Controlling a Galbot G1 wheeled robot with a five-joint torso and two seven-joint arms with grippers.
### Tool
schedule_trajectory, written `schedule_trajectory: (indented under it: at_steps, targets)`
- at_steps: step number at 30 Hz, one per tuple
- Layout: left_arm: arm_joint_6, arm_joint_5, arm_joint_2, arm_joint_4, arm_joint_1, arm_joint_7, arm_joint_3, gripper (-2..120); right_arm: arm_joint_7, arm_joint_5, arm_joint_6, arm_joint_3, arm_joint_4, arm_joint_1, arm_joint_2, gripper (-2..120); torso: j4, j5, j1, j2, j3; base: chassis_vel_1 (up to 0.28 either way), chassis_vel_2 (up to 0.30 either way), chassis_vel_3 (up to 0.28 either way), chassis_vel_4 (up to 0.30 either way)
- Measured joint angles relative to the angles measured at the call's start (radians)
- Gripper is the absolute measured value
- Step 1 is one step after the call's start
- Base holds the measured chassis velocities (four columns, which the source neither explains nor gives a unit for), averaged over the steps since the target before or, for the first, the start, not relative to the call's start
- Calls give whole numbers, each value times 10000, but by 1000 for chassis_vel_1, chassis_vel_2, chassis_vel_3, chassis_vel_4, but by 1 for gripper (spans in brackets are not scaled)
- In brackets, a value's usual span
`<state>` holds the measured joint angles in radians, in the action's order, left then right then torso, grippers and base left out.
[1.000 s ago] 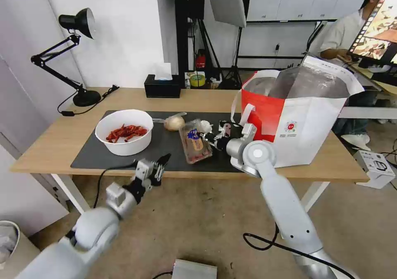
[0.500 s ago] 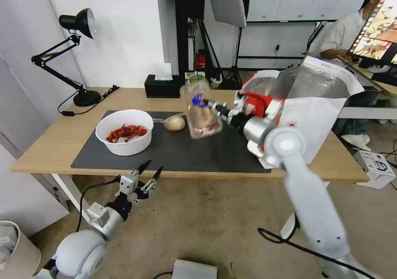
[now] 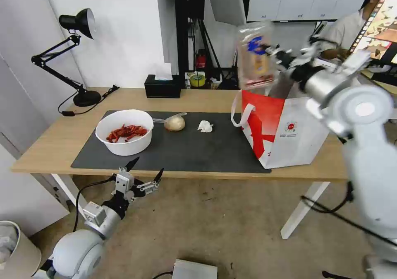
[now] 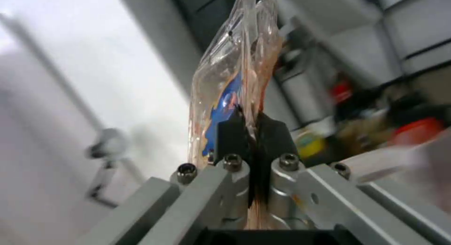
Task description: Pick up the trash from the table and place it into the takeout bag.
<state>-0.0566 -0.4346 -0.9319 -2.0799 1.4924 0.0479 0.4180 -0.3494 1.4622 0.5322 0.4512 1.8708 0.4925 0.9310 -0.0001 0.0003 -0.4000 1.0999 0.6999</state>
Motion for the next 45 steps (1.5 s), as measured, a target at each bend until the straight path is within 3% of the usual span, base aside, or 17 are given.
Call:
schedule_trajectory:
  at_steps: [4,9,25,36,45]
  targets:
    - [-1,50,-92,-53,-14,-20,-176,100,394,-805,-271,210,-301,239,-678,0,-2,0,0,0,0,0,0,0,0]
    - [0,62,-92,-88,-59,-66,-307,100,858,-1677,-571,461,-635,792,-915,0,1,0,0,0,1,0,0,0,0]
    - [-44,49,28,100,-337,-192,-696,100,1107,-2691,-901,569,-1480,1497,-289,0,1,-4,0,0,1,0,0,0,0]
    - [-44,23,104,309,-689,-196,-1004,100,933,-2355,-885,384,-1451,1301,-192,0,2,-4,-1,0,1,0,0,0,0]
    - [-35,2,137,362,-838,-209,-1129,100,-679,-423,-248,652,-850,1441,-248,0,1,-4,0,1,0,0,0,0,0]
